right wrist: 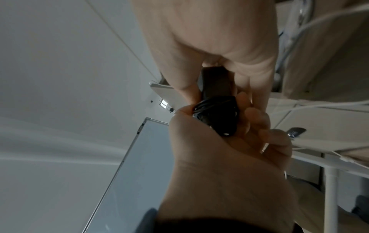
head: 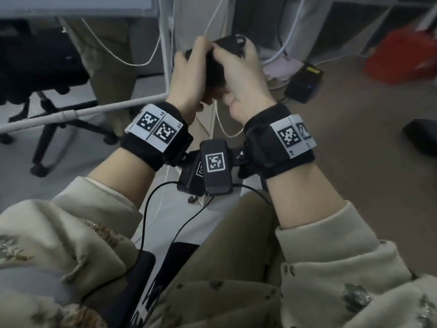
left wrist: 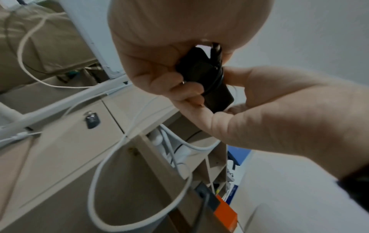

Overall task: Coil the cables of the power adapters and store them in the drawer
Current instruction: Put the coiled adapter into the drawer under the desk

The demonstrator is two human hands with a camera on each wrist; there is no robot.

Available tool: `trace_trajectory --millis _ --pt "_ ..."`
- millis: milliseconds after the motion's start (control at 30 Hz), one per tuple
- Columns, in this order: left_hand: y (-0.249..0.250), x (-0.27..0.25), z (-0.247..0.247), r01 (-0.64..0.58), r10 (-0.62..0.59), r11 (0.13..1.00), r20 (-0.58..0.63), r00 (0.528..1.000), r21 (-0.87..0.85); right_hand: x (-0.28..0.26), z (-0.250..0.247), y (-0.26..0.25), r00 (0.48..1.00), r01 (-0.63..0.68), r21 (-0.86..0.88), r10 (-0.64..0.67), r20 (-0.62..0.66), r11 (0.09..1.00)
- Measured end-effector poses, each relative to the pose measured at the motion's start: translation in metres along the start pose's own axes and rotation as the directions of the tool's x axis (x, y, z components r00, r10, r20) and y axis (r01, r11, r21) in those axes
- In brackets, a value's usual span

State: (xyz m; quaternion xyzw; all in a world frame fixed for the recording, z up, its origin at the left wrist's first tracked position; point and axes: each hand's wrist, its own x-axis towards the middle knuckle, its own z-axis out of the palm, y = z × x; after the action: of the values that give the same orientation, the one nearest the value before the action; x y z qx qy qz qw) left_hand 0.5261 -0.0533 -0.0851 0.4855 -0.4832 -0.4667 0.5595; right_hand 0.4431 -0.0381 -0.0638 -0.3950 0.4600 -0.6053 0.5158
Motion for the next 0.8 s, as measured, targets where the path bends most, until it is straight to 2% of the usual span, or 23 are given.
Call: trace_trajectory --millis 133,233,300,400,467,533,600,667,767,800 --pt "-0.025 0.015 -0.015 0.036 -0.034 0.999 -0.058 0.998 0.030 0.015 0.010 0.028 0.998 -0.060 0.034 0.059 0.022 0.998" --pt "-0.041 0.028 -0.026 0.075 -0.074 0.995 -0.016 0.997 0.070 0.028 0.017 0.047 0.996 -0.092 0.032 0.092 0.005 0.995" --pt "-0.042 0.036 -0.037 0.083 -0.085 0.983 0.009 0.996 0.163 0.037 0.020 0.055 0.991 -0.132 0.024 0.133 -0.034 0.991" --pt "-0.052 0.061 -0.061 0.069 -0.052 0.924 -0.053 0.997 0.376 0.047 0.021 0.064 0.972 -0.233 0.006 0.233 -0.036 0.972" --pt "-0.069 0.085 -0.070 0.127 -0.111 0.930 -0.064 0.992 0.346 0.052 0.019 0.071 0.961 -0.275 0.006 0.275 -0.027 0.962" --pt "-0.090 0.106 -0.069 0.166 -0.180 0.941 0.020 0.984 0.297 0.057 0.017 0.078 0.955 -0.296 0.005 0.296 -0.030 0.955" --pt "-0.114 0.129 -0.065 0.149 -0.199 0.931 0.123 0.972 0.332 0.063 0.016 0.084 0.946 -0.322 -0.001 0.321 -0.036 0.947" --pt "-0.133 0.153 -0.057 0.121 -0.190 0.930 0.173 0.966 0.348 0.067 0.014 0.086 0.938 -0.346 -0.002 0.345 -0.036 0.938" --pt "-0.148 0.185 -0.047 0.185 -0.222 0.929 0.082 0.972 0.321 0.074 0.011 0.089 0.946 -0.322 -0.004 0.321 -0.040 0.947" --pt "-0.152 0.196 -0.044 0.170 -0.200 0.929 0.061 0.978 0.328 0.075 0.010 0.091 0.955 -0.293 -0.016 0.292 -0.040 0.956"
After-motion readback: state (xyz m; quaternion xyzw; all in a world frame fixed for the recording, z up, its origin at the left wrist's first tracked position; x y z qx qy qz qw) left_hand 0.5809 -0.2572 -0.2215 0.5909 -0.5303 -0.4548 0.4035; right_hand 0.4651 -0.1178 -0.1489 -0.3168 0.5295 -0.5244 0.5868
